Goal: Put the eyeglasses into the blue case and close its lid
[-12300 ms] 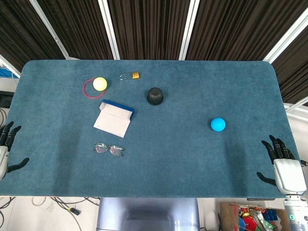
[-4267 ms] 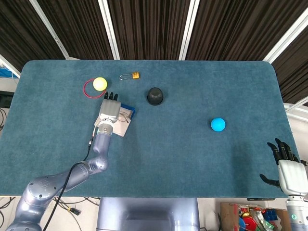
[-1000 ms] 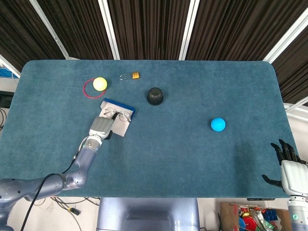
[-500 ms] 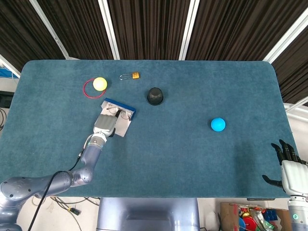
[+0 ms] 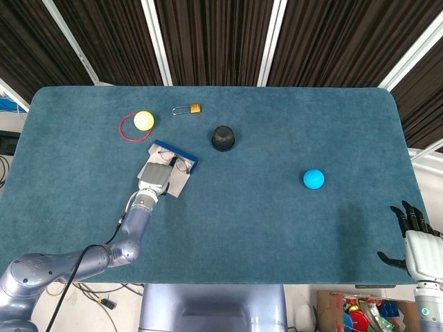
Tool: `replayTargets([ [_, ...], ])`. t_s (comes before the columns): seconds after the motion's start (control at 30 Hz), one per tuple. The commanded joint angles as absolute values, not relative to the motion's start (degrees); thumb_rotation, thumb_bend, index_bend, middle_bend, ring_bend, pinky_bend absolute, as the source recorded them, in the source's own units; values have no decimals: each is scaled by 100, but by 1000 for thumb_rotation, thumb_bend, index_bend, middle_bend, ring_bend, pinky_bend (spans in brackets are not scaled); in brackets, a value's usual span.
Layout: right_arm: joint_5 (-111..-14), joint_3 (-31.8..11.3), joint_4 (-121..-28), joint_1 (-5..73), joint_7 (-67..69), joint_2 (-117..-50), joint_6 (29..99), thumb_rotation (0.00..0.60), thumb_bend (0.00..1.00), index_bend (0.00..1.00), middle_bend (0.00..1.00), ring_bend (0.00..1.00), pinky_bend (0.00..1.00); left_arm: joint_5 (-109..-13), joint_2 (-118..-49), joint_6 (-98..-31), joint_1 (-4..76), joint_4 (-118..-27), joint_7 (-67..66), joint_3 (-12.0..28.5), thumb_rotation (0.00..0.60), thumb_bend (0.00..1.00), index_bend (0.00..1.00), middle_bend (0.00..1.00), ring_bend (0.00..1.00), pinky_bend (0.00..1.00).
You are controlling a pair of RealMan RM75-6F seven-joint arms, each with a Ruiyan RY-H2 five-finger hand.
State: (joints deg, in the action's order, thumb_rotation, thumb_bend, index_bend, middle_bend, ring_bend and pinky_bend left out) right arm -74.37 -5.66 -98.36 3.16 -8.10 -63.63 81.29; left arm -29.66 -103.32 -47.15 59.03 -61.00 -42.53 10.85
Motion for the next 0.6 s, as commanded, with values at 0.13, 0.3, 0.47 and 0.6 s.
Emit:
replayTargets([
  [0.13, -7414, -569, -9843, 316, -822, -6362, 8122, 600, 124, 132, 0, 0, 228, -2935, -10333, -4725, 5907, -6096, -4275, 1115, 600, 488, 0, 669, 630, 748],
  [0.3, -7392, -574, -9850, 316, -834, -6364, 8120, 600, 125, 132, 0, 0, 228, -2943, -10235, -4763, 5865, -6250, -4279, 1106, 600, 488, 0, 673, 635, 749],
  [0.47, -7376, -580, -9870, 318, -852, -6363, 8121, 600, 127, 132, 0, 0, 228, -2960, -10040, -4875, 5782, -6584, -4344, 1028, 600, 488, 0, 674, 635, 748],
  [0.6, -7367, -583, -9877, 314, -857, -6362, 8129, 600, 127, 132, 0, 0, 228, -2979, -9801, -4979, 5686, -6988, -4340, 981, 600, 488, 0, 673, 635, 749],
])
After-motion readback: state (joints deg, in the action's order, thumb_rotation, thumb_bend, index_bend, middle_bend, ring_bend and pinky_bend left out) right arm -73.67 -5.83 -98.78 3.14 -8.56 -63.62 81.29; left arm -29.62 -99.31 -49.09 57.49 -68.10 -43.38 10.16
